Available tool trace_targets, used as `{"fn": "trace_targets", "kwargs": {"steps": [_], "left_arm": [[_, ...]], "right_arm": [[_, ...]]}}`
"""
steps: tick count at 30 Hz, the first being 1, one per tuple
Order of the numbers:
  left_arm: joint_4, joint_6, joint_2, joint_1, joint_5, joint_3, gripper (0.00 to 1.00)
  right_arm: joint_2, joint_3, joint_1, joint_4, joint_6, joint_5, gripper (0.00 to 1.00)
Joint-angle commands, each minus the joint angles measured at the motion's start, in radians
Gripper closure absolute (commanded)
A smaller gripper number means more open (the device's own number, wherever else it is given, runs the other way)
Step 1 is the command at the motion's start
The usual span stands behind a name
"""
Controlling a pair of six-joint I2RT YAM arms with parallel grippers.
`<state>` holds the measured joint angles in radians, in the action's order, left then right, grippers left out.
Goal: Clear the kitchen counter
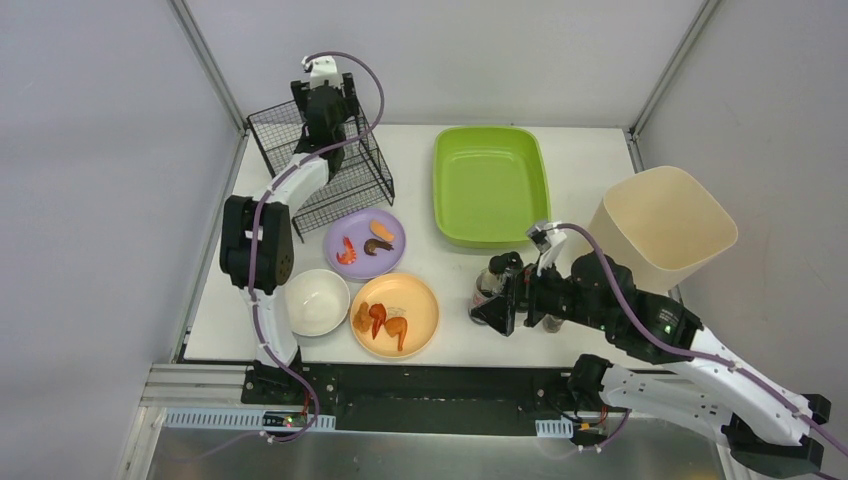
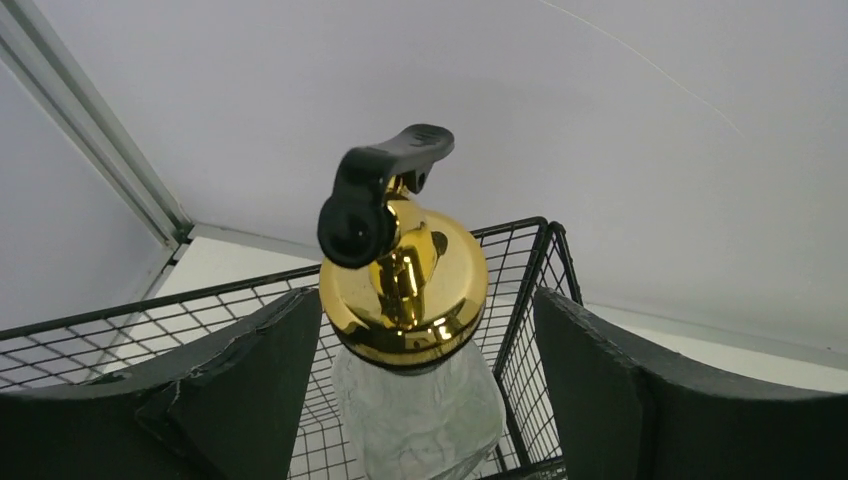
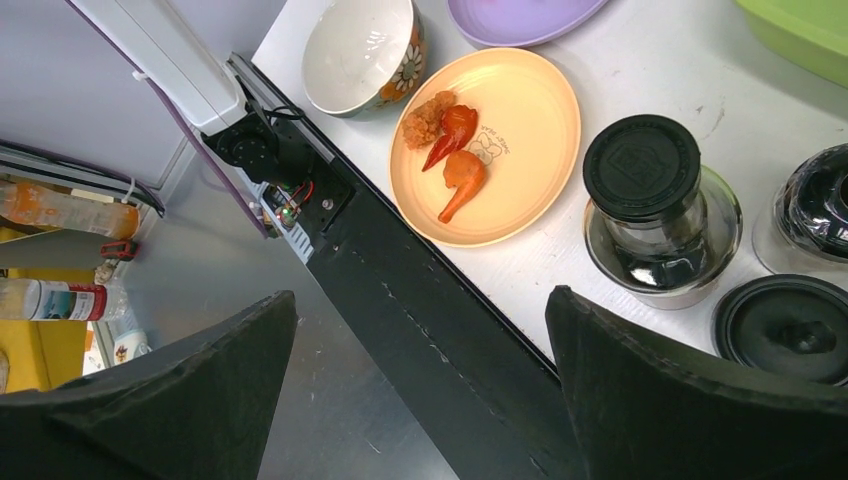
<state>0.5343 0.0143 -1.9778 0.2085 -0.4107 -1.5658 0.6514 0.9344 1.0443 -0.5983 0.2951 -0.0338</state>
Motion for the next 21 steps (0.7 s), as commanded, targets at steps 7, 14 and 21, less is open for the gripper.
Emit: {"fn": "trace_targets", "kwargs": {"steps": [7, 14, 21], "left_arm": [[-0.055, -0.039, 0.26, 0.017, -0.012, 0.091, 0.16], [-0.235, -0.078, 0.416, 0.056, 0.012, 0.141, 0.13], [-0.45, -0.076, 0.566, 0.147, 0.089, 0.179, 0.11]], "right_arm": [[-0.04, 0.025, 0.003, -0.015, 0.046, 0.026, 0.0], [-0.058, 0.092, 0.003, -0.104, 0.064, 0.139, 0.0], [-0.111, 0.121, 0.004, -0.164, 0.068, 0.287, 0.0]]}}
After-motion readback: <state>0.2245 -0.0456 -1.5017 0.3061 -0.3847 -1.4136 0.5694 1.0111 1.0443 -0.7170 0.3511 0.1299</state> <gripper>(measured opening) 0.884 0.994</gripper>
